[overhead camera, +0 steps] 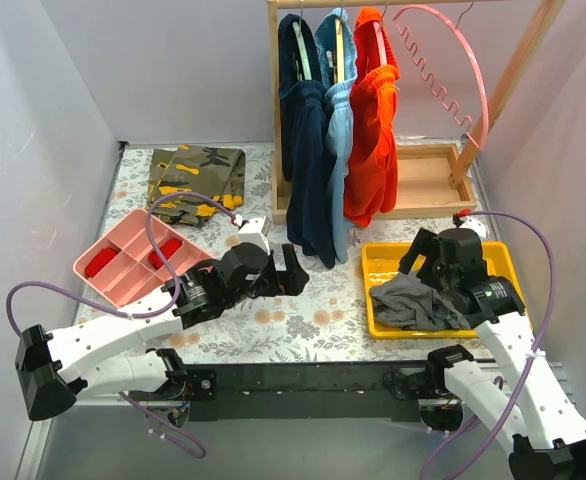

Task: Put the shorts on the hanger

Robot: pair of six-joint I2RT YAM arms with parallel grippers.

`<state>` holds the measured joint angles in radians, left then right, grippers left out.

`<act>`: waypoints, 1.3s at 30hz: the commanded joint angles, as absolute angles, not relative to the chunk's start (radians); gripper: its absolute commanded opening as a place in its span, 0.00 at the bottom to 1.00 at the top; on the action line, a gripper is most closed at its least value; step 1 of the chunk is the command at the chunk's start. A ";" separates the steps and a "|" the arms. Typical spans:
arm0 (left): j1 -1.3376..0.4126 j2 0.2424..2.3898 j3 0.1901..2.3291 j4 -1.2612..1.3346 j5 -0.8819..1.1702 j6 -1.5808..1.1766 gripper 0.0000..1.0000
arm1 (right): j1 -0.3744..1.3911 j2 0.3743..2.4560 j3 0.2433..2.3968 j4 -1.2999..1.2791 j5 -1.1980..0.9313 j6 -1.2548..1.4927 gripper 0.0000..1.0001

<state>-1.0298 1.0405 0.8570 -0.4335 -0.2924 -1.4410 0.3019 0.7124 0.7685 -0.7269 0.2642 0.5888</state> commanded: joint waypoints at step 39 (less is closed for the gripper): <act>-1.025 0.913 0.926 -0.523 -0.377 -1.425 0.98 | 0.265 0.887 1.084 -0.904 0.189 0.626 0.01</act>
<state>-1.0298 0.9672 0.8513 -0.4690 -0.2829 -1.4578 0.2684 0.9634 0.7998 -0.9211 0.2932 0.8207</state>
